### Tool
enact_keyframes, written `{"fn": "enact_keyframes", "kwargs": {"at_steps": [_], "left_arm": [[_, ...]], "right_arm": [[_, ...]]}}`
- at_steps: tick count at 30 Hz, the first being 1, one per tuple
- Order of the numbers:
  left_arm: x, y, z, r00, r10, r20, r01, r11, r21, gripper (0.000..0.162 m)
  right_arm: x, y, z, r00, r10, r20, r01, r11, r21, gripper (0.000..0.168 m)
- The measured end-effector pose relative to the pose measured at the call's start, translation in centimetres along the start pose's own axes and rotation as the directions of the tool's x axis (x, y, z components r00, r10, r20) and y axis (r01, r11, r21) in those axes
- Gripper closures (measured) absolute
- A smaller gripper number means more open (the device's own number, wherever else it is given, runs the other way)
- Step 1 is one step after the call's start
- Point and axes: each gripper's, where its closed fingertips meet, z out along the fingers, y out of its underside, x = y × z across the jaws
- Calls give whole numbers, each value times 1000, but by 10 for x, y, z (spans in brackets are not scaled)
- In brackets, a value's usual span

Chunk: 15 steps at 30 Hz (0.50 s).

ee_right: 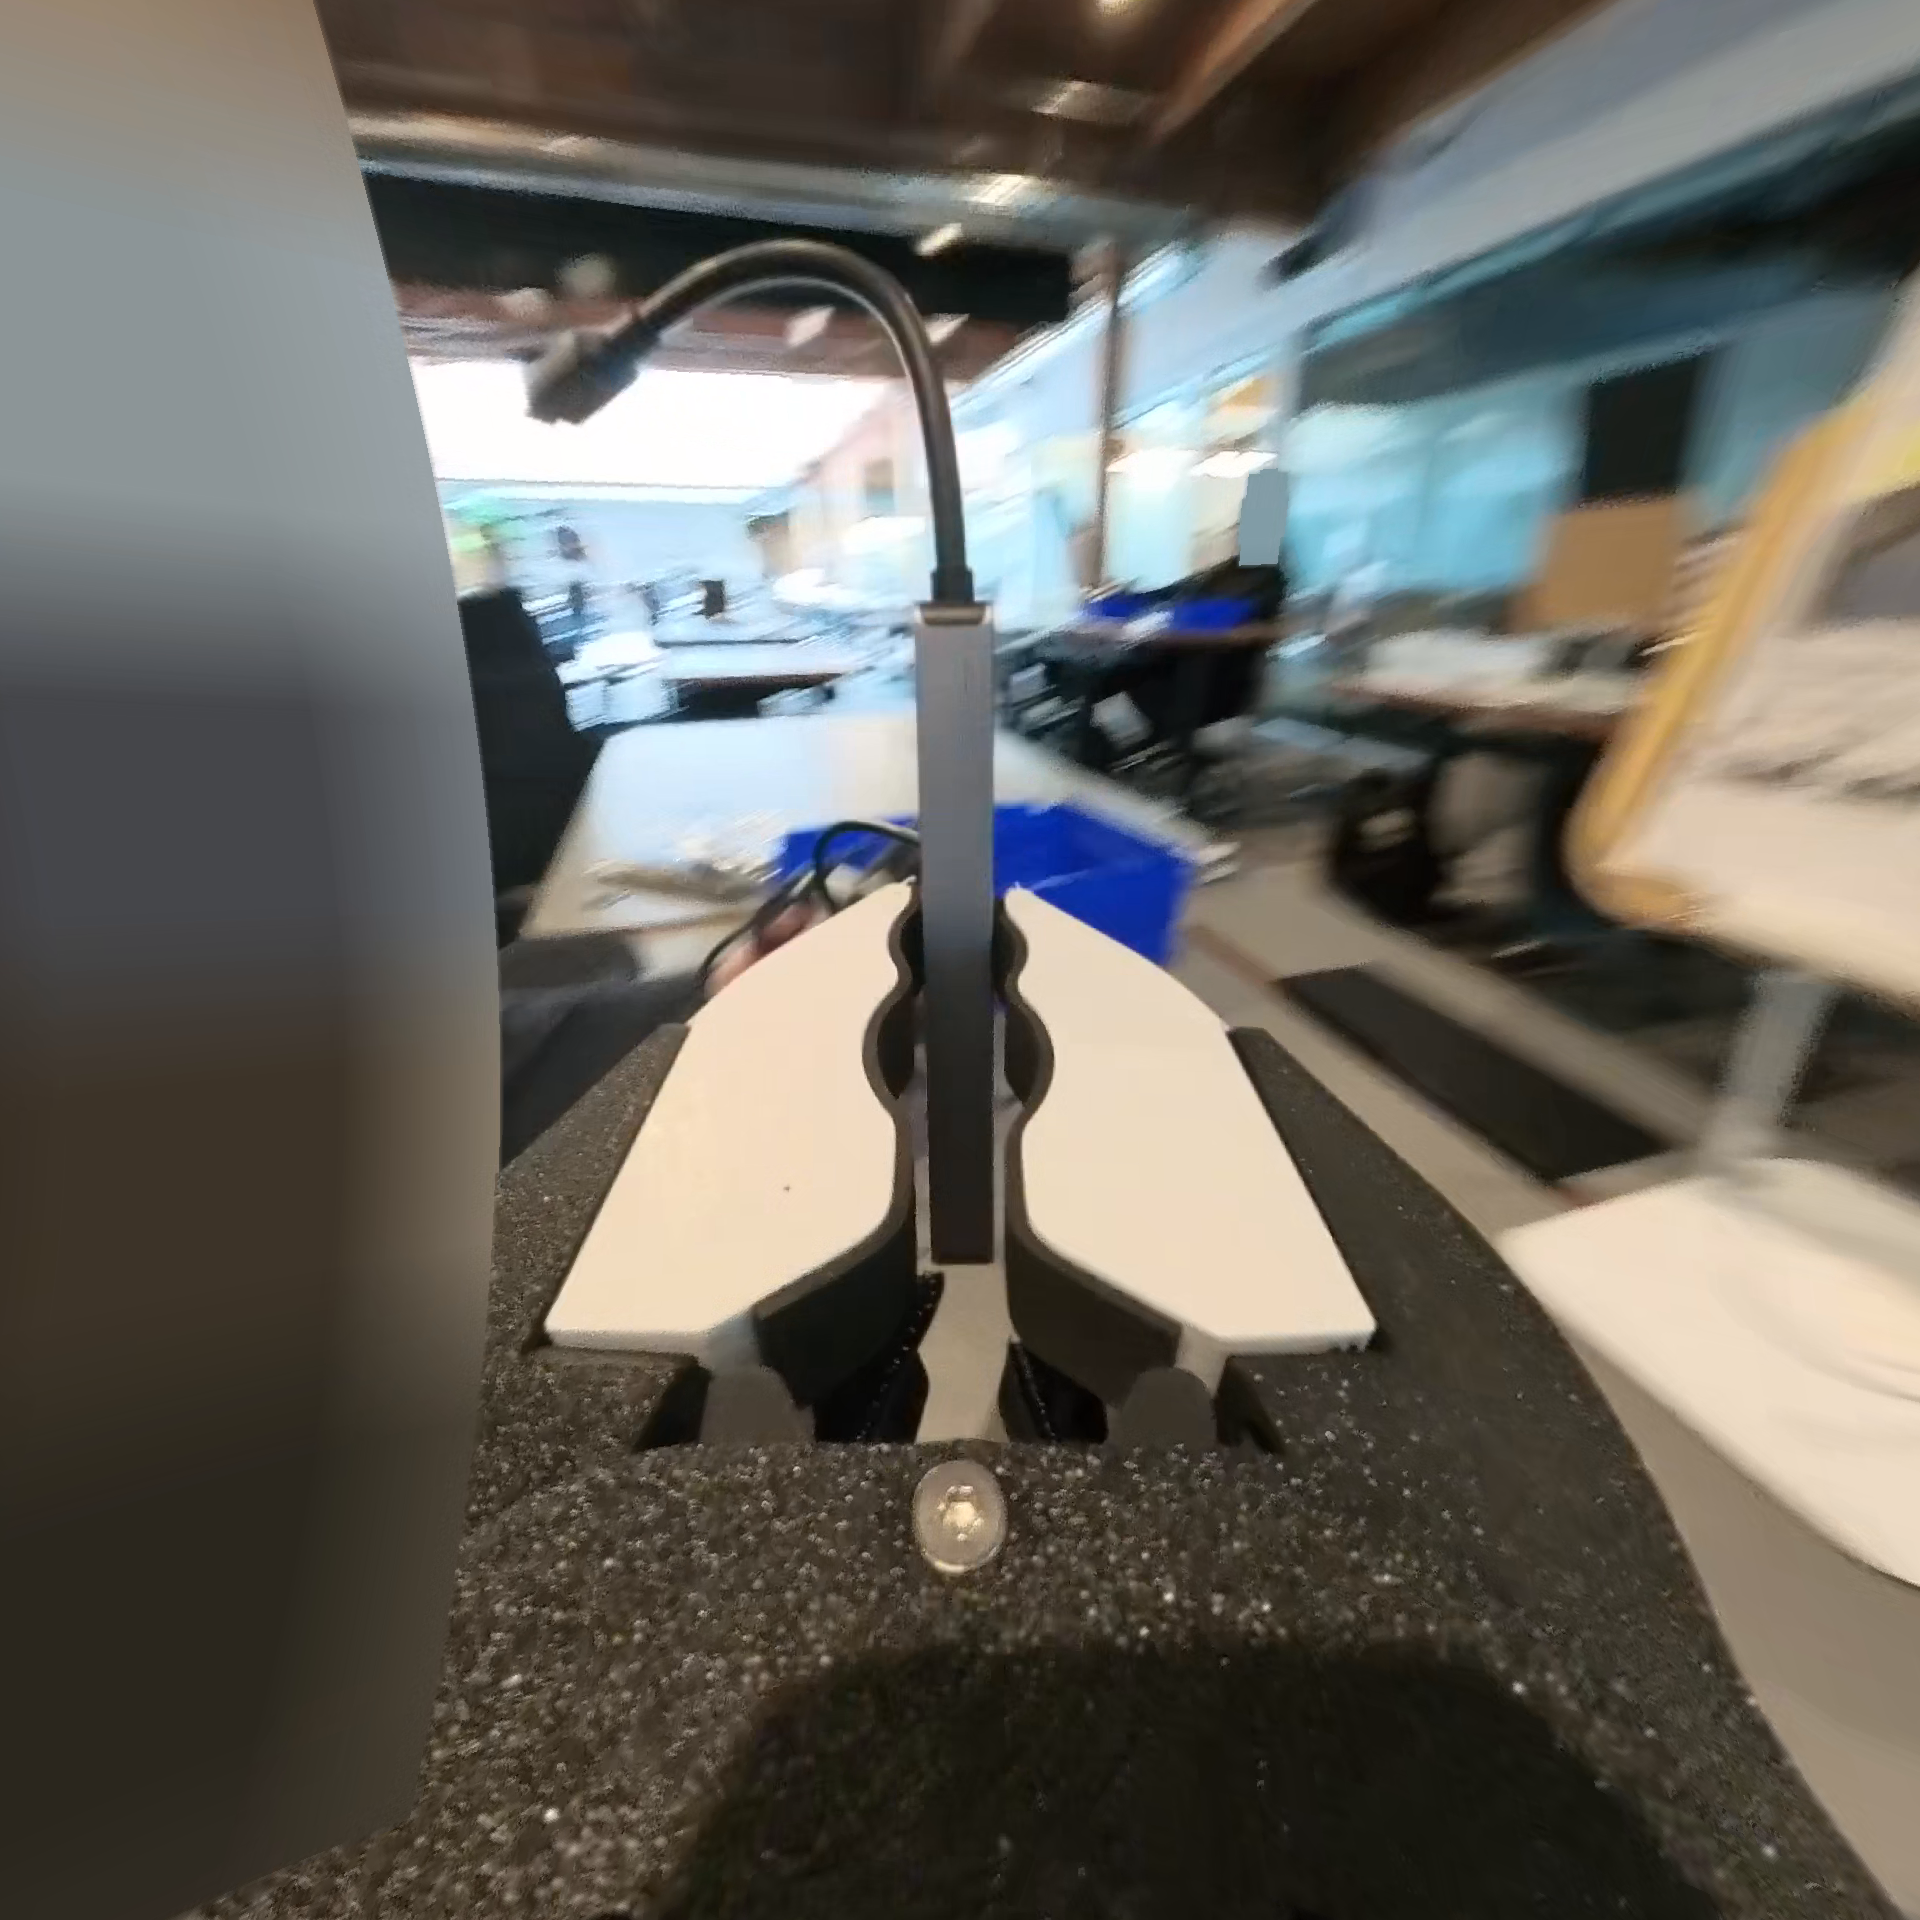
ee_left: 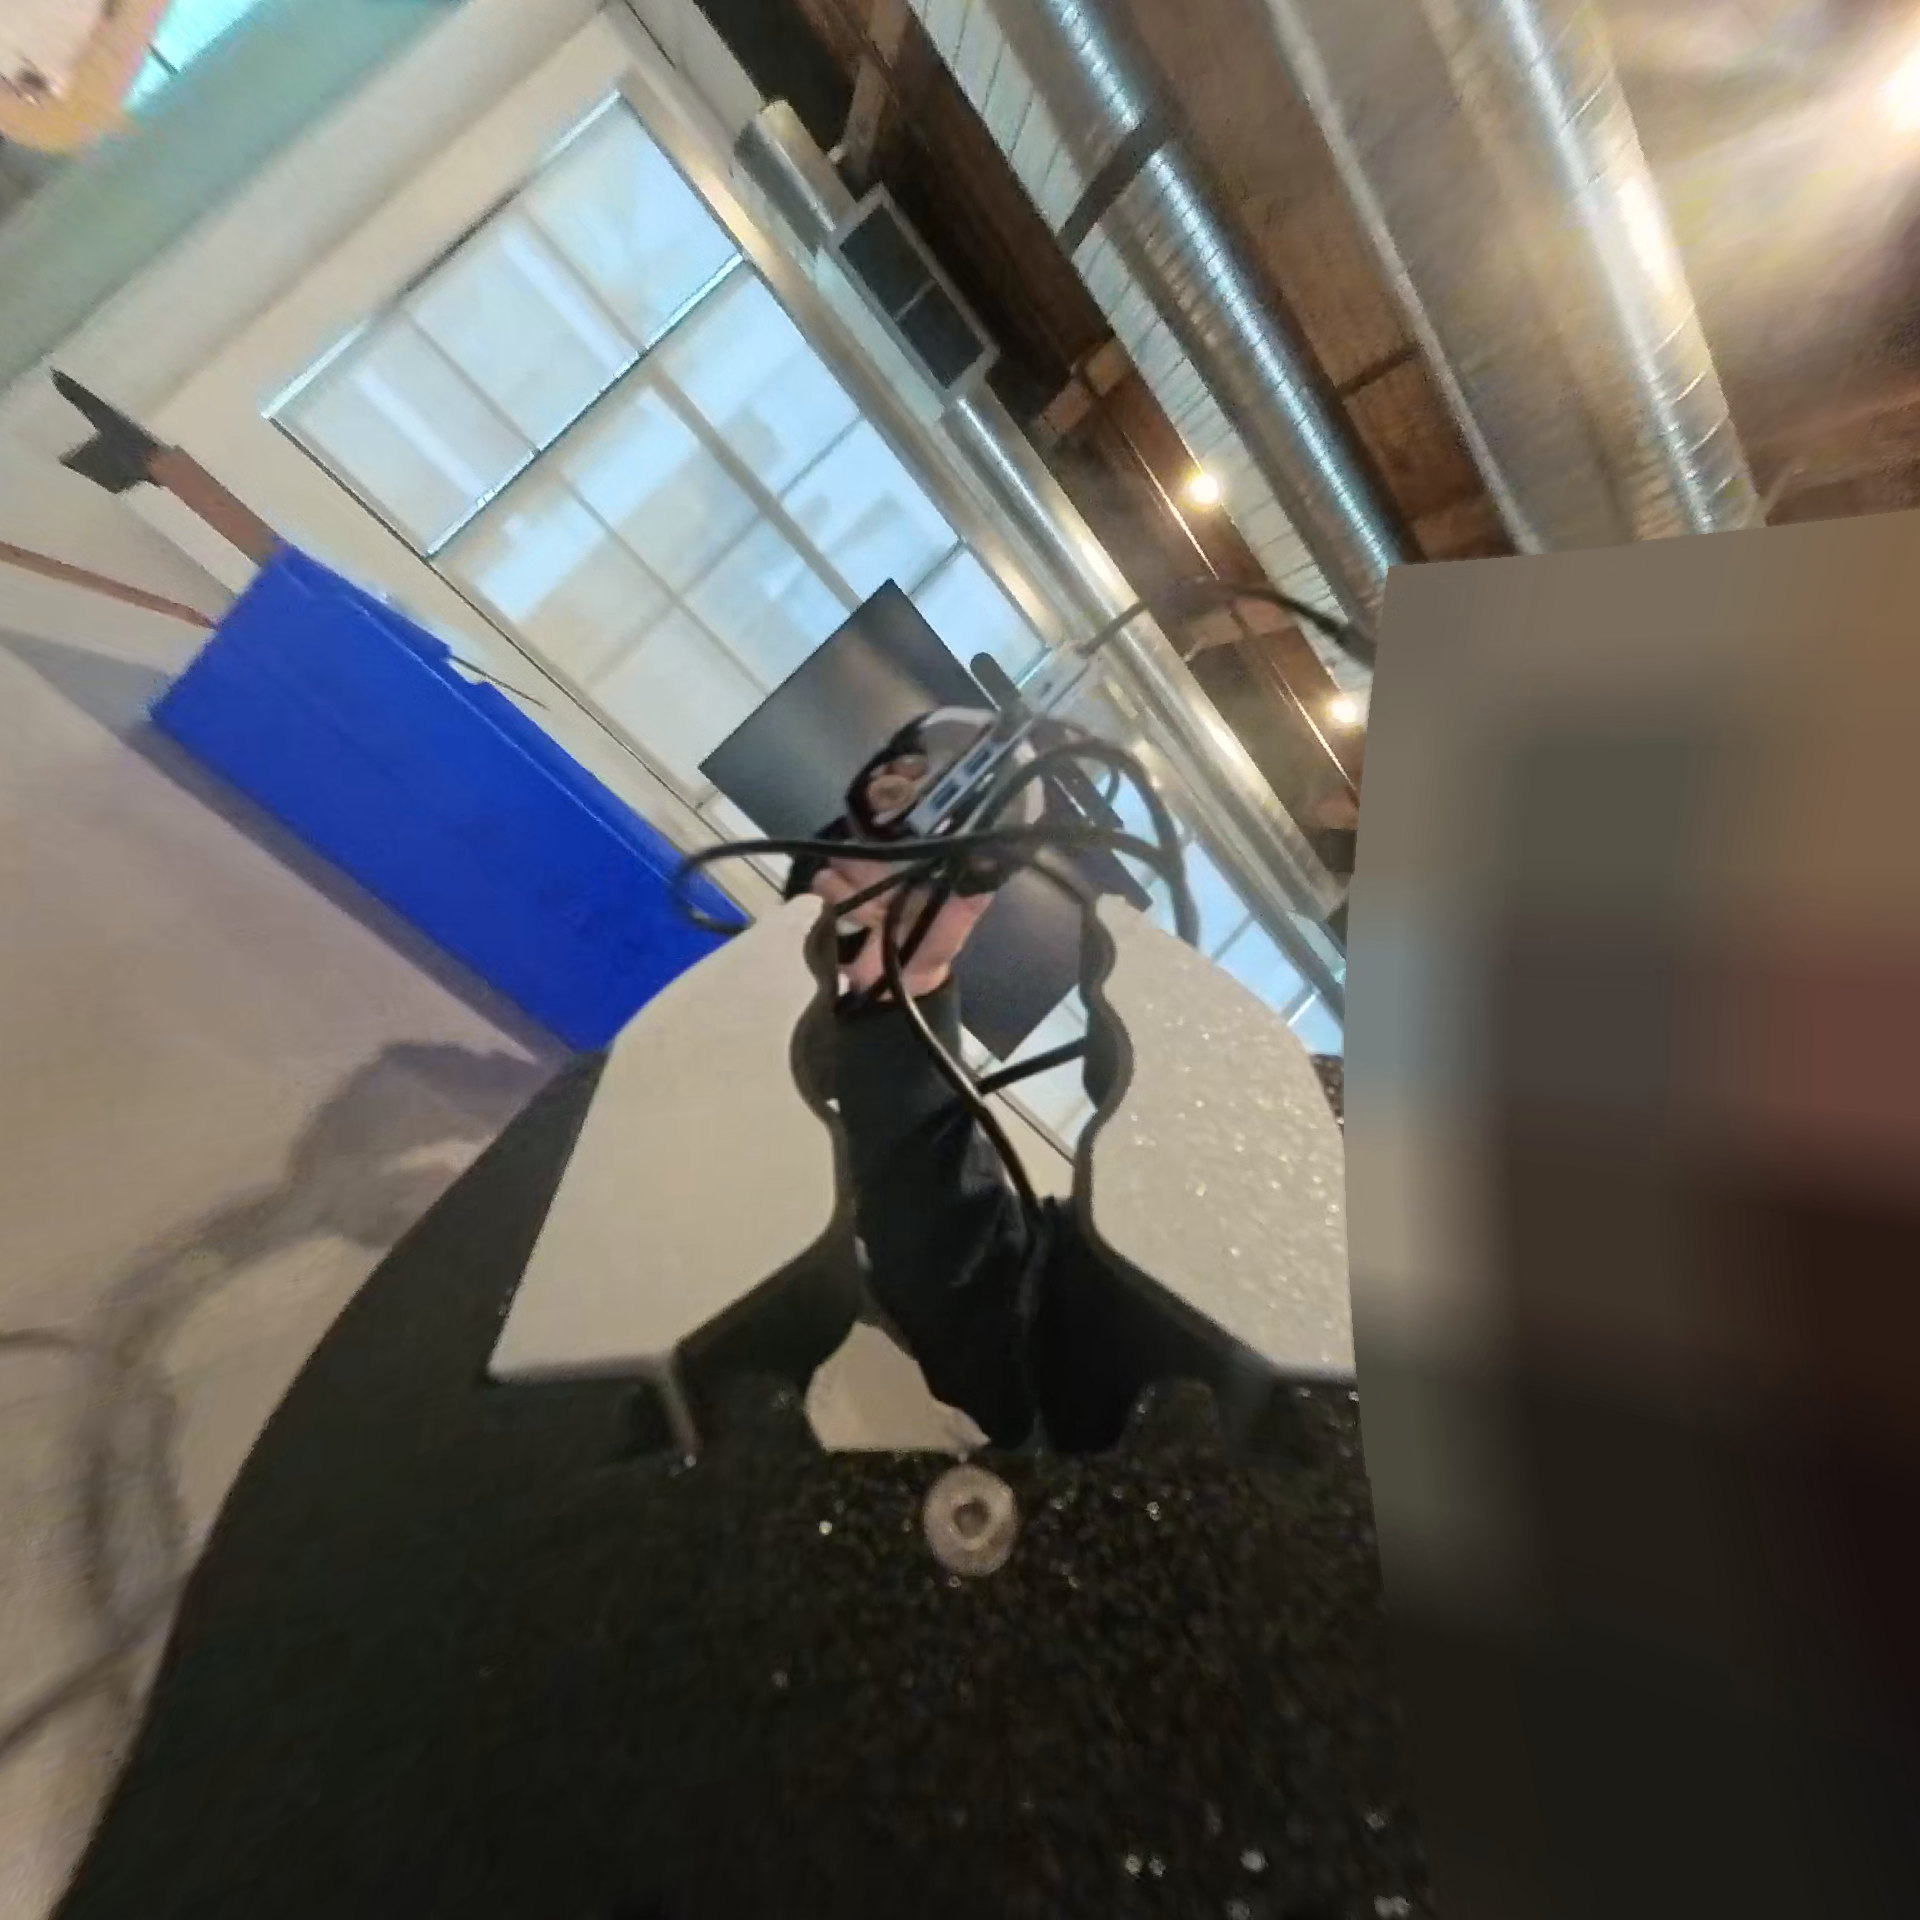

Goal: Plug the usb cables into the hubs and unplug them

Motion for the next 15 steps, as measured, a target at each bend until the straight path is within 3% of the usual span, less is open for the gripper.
{"fn": "enact_keyframes", "kwargs": {"at_steps": [8, 12, 15], "left_arm": [[-5, 2, -2, 999, 41, 36, -40, 999, -19, 100], [-12, 9, 3, 993, 91, 81, -87, 995, -49, 99], [-21, 14, 5, 986, 113, 121, -105, 992, -70, 108]], "right_arm": [[39, -101, -39, 920, -178, -349, 206, 977, 47, 156], [54, -151, -46, 866, -225, -446, 261, 965, 20, 157], [67, -192, -59, 792, -296, -533, 327, 944, -38, 156]]}}
